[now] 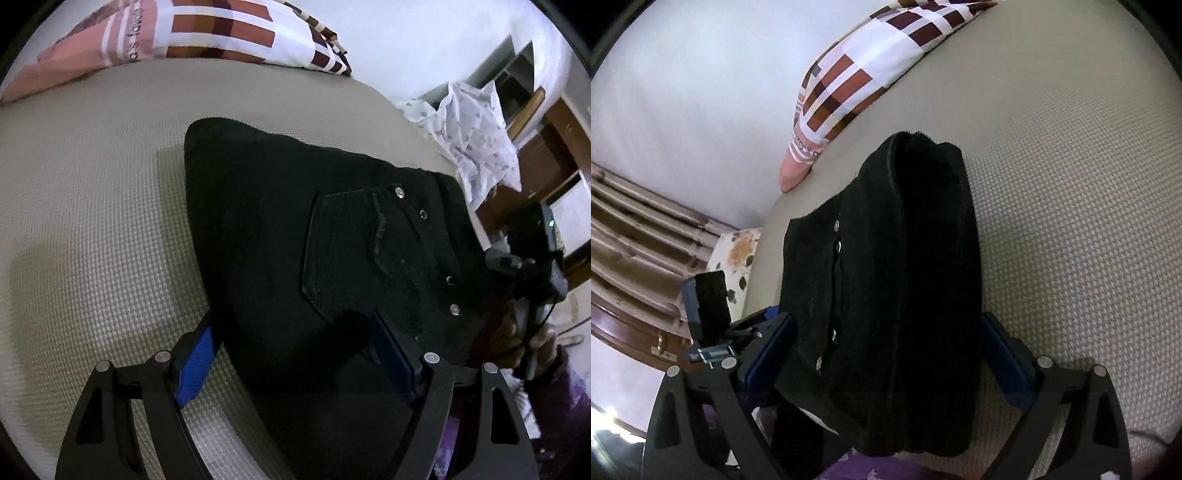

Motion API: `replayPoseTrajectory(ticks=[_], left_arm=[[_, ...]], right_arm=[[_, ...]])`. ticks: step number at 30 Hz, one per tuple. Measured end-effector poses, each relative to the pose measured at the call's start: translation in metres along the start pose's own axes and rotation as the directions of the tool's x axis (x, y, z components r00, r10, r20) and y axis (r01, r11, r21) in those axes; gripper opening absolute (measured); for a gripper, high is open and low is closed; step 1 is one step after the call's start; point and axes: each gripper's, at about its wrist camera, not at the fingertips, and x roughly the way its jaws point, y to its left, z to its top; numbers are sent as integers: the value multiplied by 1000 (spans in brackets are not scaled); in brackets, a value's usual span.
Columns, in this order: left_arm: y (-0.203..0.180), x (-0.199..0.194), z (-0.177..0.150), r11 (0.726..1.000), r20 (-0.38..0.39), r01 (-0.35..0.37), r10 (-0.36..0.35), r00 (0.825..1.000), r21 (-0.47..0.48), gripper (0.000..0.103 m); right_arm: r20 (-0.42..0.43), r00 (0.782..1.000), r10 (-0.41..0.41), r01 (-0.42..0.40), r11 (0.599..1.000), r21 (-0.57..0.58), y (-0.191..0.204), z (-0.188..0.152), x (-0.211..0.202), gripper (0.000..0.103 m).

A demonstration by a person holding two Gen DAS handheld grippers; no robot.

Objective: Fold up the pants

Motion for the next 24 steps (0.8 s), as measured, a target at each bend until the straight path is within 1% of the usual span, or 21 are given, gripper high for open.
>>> replayPoseTrajectory(ticks=[6, 15, 24], left_arm=[[-11, 6, -2, 996, 14, -65, 65, 998, 56, 85], [-21, 16, 0, 984, 20, -141, 139, 990, 106, 94], [-23, 20, 1, 978, 32, -172, 169, 985, 123, 100]], right_arm=[[0, 1000, 14, -14, 1000, -15, -1, 1, 1, 97], [-11, 1000, 23, -23, 999, -40, 2, 12, 10, 100], [-25, 999, 24, -26, 997, -73, 5, 16, 15, 100]])
